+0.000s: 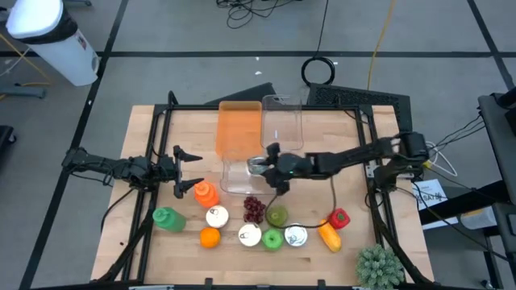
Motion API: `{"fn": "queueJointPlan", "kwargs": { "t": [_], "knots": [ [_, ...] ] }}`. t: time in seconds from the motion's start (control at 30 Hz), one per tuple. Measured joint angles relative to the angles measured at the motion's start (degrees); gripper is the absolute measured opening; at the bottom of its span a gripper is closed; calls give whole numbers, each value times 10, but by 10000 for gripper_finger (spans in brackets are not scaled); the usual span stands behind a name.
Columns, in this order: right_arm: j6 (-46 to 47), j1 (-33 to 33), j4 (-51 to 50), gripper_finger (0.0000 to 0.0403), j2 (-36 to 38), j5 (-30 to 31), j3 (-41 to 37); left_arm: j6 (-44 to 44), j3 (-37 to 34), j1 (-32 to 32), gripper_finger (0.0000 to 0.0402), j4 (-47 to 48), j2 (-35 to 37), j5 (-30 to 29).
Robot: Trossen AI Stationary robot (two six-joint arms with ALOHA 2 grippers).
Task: Pick & Place Food Item
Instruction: Put the top green tuna can into the bottom transparent bin, then put the bell pepper into the top transparent bin
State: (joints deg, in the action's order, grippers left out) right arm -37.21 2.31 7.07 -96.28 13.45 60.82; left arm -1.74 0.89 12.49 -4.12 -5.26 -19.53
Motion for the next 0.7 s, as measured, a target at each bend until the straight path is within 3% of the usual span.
{"fn": "queueJointPlan", "kwargs": {
  "t": [0.37, 0.57, 0.7],
  "knots": [
    [-27, -1, -22, 143, -59, -2, 25, 0, 0, 0, 392, 0, 0, 0],
    [19, -1, -8, 271, -58, 0, 25, 0, 0, 0, 392, 0, 0, 0],
    [49, 1, 4, 327, -58, 1, 25, 0, 0, 0, 392, 0, 0, 0]
  ]
}}
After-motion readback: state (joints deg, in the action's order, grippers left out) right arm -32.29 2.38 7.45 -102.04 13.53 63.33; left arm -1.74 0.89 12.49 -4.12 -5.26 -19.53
